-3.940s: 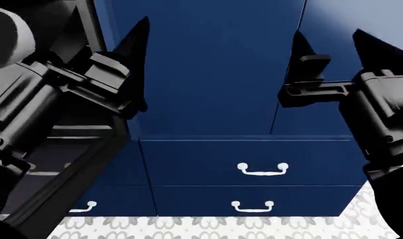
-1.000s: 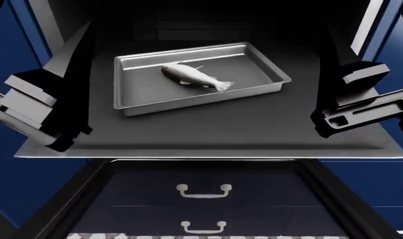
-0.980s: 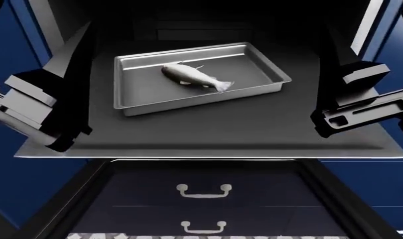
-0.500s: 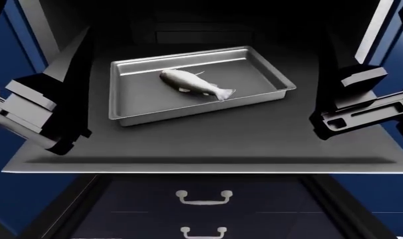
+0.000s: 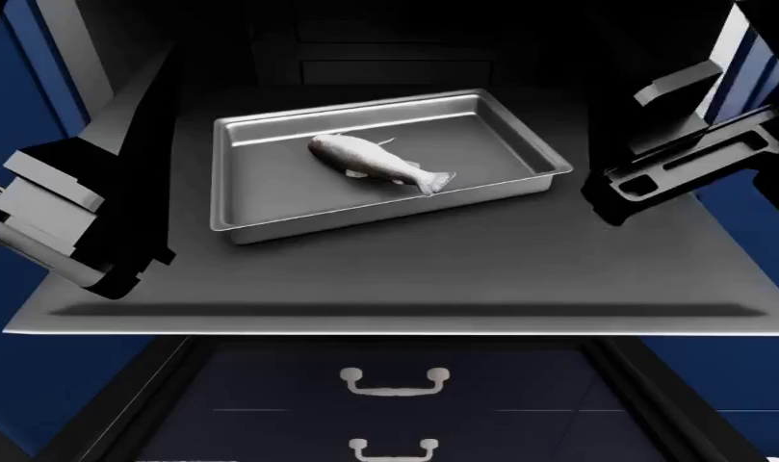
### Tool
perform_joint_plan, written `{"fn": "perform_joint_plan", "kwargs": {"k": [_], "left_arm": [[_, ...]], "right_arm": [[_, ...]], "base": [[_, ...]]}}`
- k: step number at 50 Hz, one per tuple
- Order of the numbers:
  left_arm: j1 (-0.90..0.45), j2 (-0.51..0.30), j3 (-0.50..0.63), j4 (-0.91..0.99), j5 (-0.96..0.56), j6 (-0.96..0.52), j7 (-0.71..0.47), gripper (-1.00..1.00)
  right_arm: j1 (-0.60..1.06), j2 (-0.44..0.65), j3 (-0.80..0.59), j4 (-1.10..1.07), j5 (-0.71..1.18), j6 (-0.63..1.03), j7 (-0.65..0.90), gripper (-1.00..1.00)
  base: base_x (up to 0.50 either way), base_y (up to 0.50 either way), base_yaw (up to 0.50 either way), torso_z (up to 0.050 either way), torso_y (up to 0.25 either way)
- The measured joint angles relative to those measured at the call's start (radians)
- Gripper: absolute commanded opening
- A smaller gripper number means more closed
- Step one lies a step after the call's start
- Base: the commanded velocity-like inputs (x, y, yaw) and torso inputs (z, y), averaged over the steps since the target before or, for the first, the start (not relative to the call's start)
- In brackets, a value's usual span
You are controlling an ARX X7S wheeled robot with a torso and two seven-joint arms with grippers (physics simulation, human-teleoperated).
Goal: Pick the fish from the top rack in the oven and place it on the plate on the counter.
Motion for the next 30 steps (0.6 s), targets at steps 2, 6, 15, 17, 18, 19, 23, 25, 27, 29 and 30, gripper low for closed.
{"fn": "perform_joint_plan", "kwargs": {"k": [2,6,15,17,18,19,23,25,27,29,30], "left_arm": [[-0.001,-0.002,0.001,0.0,-0.001,0.002,0.0,1.0],[-0.005,-0.008,0.003,-0.002,-0.009,0.007,-0.004,1.0],[-0.008,-0.022,0.004,-0.006,-0.019,0.017,-0.01,1.0],[-0.009,-0.024,0.004,-0.006,-0.02,0.019,-0.01,1.0],[-0.008,-0.025,0.003,-0.006,-0.02,0.019,-0.009,1.0],[-0.007,-0.026,0.002,-0.006,-0.019,0.02,-0.008,1.0],[-0.001,-0.03,-0.006,-0.006,-0.017,0.021,-0.003,1.0],[0.002,-0.032,-0.009,-0.005,-0.016,0.022,-0.001,1.0],[0.005,-0.034,-0.012,-0.005,-0.015,0.023,0.001,1.0],[0.006,-0.036,-0.013,-0.005,-0.017,0.025,0.0,1.0],[0.004,-0.037,-0.011,-0.006,-0.019,0.027,-0.002,1.0]], "right_arm": [[0.055,-0.009,-0.038,0.054,-0.007,0.018,-0.03,1.0],[0.167,-0.037,-0.108,0.171,-0.052,0.055,-0.114,1.0],[0.395,-0.101,-0.285,0.419,-0.305,0.084,-0.42,1.0],[0.436,-0.114,-0.328,0.471,-0.365,0.076,-0.49,1.0],[0.455,-0.121,-0.349,0.497,-0.395,0.071,-0.524,1.0],[0.474,-0.127,-0.371,0.523,-0.424,0.065,-0.557,1.0],[0.535,-0.153,-0.444,0.615,-0.519,0.044,-0.666,1.0],[0.559,-0.164,-0.474,0.654,-0.557,0.036,-0.709,1.0],[0.578,-0.175,-0.498,0.694,-0.586,0.031,-0.743,1.0],[0.595,-0.184,-0.519,0.733,-0.611,0.028,-0.772,1.0],[0.604,-0.189,-0.53,0.753,-0.624,0.026,-0.786,1.0]], "base": [[0.0,0.0,0.0,0.0,0.0],[0.0,0.0,0.0,0.0,0.0],[0.0,0.0,0.0,0.0,0.0],[0.0,0.0,0.0,0.0,0.0],[0.0,0.0,0.0,0.0,0.0],[0.0,0.0,0.0,0.0,0.0],[0.0,0.0,0.0,0.0,0.0],[0.0,0.0,0.0,0.0,0.0],[0.0,0.0,0.0,0.0,0.0],[0.0,0.0,0.0,0.0,0.0],[0.0,0.0,0.0,0.0,0.0]]}}
